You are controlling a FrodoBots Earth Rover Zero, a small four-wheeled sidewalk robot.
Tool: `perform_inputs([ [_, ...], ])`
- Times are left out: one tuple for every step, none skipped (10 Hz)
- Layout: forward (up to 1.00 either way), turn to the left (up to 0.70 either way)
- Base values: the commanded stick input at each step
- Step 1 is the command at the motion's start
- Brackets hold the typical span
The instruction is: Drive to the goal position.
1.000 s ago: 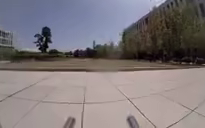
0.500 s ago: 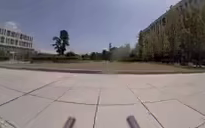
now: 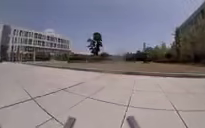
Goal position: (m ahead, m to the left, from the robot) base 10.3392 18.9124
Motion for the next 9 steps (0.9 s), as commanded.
perform_inputs([
  [0.00,0.45],
  [0.00,0.30],
  [0.24,0.00],
  [0.67,0.00],
  [0.70,0.00],
  [0.70,0.00],
  [0.70,0.00],
  [0.70,0.00],
  [0.70,0.00],
])
